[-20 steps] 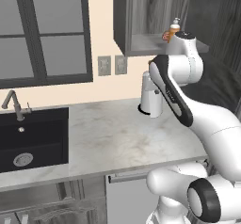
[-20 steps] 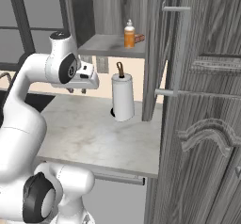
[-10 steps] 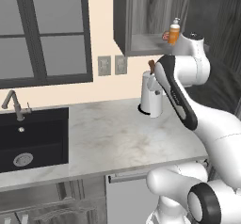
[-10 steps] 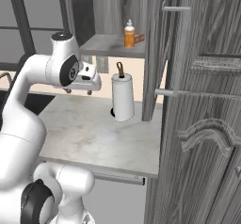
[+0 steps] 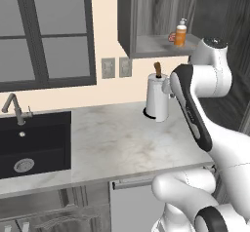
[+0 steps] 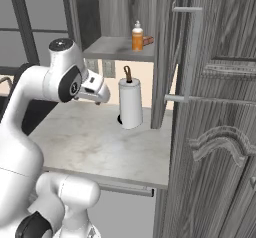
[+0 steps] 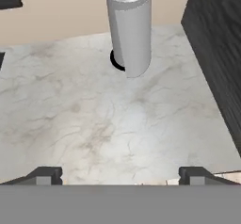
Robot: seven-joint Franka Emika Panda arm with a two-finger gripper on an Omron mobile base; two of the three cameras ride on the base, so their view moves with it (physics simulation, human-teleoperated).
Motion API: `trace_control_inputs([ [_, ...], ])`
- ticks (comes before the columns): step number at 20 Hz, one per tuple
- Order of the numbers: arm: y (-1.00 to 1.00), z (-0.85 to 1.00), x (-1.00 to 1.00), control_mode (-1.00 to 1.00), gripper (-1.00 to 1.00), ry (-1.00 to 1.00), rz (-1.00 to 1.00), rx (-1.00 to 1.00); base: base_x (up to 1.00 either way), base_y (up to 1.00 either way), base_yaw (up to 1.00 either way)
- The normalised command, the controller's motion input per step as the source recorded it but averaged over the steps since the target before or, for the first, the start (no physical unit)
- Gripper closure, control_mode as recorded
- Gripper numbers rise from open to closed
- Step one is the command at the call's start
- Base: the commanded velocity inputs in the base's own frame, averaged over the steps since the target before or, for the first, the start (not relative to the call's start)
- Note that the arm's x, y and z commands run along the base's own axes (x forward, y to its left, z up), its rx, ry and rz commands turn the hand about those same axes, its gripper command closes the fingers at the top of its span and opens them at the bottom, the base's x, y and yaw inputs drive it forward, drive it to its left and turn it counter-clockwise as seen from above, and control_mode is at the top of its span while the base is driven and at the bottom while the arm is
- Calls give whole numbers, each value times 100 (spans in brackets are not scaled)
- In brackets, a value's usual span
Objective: Locate and retrieve the bar soap and soap dispenser from the cabinet. Place them next to the sink.
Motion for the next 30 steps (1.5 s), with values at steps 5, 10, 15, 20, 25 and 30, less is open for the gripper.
trace_control_inputs([
  [5,0,41,0,-100,-100,-7,-23,-3,0,0,0],
  [10,-3,34,14,-100,-100,-16,-5,-5,0,0,0],
  [15,-20,20,13,-100,-100,-23,5,2,0,0,0],
  [20,-8,19,10,-100,-100,-31,14,3,0,0,0],
  [25,0,9,0,-100,-100,-8,2,-2,0,0,0],
  [30,0,17,0,-100,-100,-2,-6,-8,0,0,0],
])
